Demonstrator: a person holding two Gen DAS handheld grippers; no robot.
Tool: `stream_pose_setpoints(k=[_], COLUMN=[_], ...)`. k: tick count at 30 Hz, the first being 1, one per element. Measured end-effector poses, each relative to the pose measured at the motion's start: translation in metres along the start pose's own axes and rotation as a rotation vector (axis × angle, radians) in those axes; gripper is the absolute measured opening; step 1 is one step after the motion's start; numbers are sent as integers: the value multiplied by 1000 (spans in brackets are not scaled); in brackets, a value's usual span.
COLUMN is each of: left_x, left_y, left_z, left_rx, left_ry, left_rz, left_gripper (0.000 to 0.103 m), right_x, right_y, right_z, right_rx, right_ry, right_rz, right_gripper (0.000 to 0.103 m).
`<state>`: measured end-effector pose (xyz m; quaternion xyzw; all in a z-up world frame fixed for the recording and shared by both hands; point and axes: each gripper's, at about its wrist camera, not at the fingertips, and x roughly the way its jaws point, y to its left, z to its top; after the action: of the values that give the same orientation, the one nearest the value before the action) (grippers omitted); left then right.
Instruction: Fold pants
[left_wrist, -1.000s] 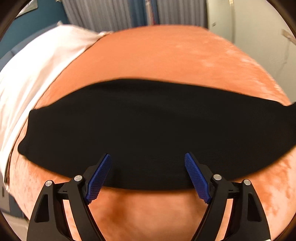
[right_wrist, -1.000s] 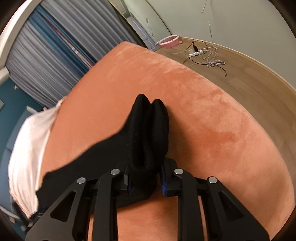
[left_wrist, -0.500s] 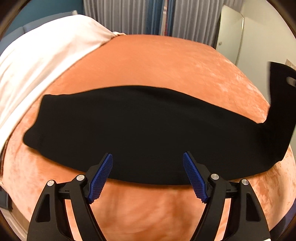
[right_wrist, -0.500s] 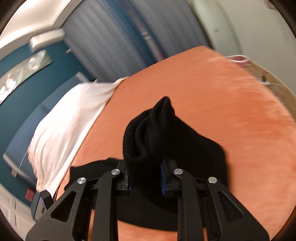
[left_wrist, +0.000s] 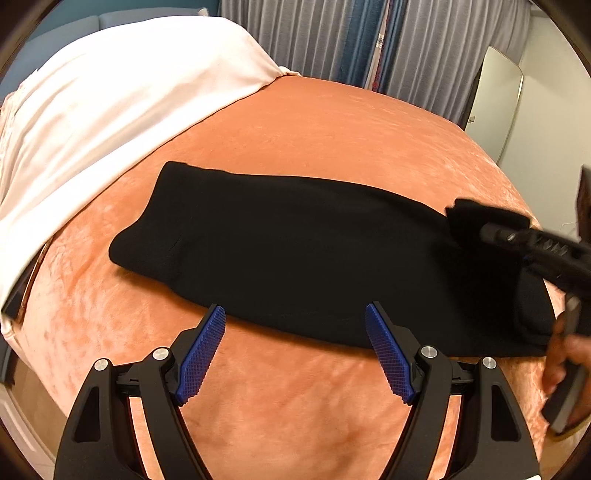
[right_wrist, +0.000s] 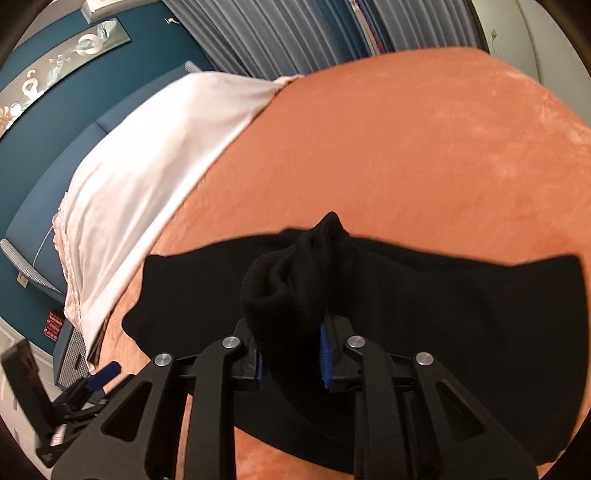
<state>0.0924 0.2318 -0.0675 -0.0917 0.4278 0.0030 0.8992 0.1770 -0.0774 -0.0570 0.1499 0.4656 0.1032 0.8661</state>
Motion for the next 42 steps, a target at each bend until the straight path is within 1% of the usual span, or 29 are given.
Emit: stream_pose_setpoints(k=[4,14,18,21,22,23,24,26,27,29,30,31,32,33,34,36,38,39,41,42], left_x=[0,1,2,3,2,1,1,1,2,2,1,0,-2,-3,-4,-3,2,5,8,7], left_y=[8,16,15,16,17,18,18,19,19,20,20,20,21,24,26,33,39,40,35,32], left_z=[-1,-7,-9,-10,-10,-10,-10,-10,-10,-10,-11,-11,-12,-12,-12,-12,-10,-10,-8,-8], left_rx=[0,-6,4,8,7,6,5,4,1,-2,-2,4,11,19,24,15,-16,-29,-35,-31], left_ry=[1,16,23,28,26,25,23,23,24,29,29,29,26,22,19,18,27,34,41,39], left_rz=[-7,-17,-15,-10,-9,-10,-11,-7,-7,-12,-12,-11,-8,1,12,29,28,23,17,16], left_gripper=[75,75,76,76,76,76,76,76,76,76,76,76,76,76,76,76,76,76,76,76], right_x=[20,45,50,49,48,46,43,40,46,77,81,74,62,42,27,1,-15,-18,-10,1], right_y=[-5,-1,6,17,23,29,37,51,55,54,54,59,62,63,60,50,37,31,19,12], right_z=[-12,-24,-27,-26,-26,-25,-24,-18,-17,-21,-25,-28,-30,-32,-33,-36,-36,-34,-33,-35], right_rx=[29,24,-16,-42,-63,-86,-104,-145,-164,-187,-191,-212,-216,-195,-176,-129,-90,-83,-81,-86], right_ry=[32,66,55,51,47,33,15,-24,-15,91,98,67,43,1,-29,-76,-100,-105,-86,-53], right_rz=[-7,-41,-74,-103,-122,-144,-156,-165,-167,-194,-194,-185,-155,-87,-49,-19,-36,-56,-115,-152], right_gripper=[20,21,24,29,29,26,26,25,25,30,31,36,44,44,43,41,16,13,13,13])
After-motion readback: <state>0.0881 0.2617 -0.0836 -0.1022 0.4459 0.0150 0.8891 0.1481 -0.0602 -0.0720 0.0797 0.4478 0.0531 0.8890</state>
